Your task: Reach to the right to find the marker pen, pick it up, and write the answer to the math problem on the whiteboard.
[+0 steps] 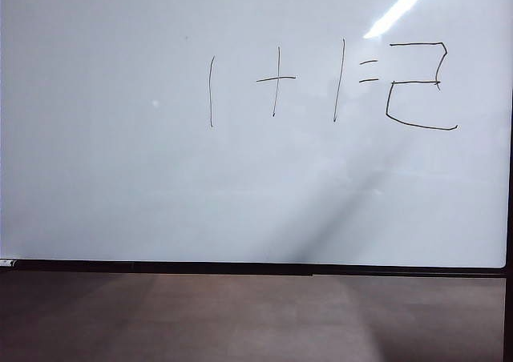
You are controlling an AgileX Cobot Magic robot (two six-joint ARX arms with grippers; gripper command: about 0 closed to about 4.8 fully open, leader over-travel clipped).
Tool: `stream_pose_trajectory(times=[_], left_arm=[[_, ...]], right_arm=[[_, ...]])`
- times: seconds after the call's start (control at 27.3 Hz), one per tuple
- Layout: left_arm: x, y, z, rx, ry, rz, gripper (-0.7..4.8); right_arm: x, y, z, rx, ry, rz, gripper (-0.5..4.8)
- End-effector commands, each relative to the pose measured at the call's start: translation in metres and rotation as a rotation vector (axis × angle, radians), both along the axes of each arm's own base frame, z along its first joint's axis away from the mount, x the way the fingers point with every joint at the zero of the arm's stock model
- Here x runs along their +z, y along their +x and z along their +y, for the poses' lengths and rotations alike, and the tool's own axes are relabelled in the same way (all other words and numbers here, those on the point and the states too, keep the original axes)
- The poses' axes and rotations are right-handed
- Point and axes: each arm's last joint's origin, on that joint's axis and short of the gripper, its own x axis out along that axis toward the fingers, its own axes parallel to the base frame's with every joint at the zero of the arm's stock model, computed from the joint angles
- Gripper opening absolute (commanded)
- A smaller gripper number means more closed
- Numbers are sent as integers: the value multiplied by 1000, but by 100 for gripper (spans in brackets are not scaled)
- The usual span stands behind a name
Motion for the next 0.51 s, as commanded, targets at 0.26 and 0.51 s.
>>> stream_pose_trajectory(times=[0.26,0.51], left_arm=[[1,0,0,-3,-5,-11,27],[1,0,0,-3,-5,-11,27]], right_arm=[[-26,7,7,-23,2,51,-5],[-25,7,9,-52,-3,46,-5]])
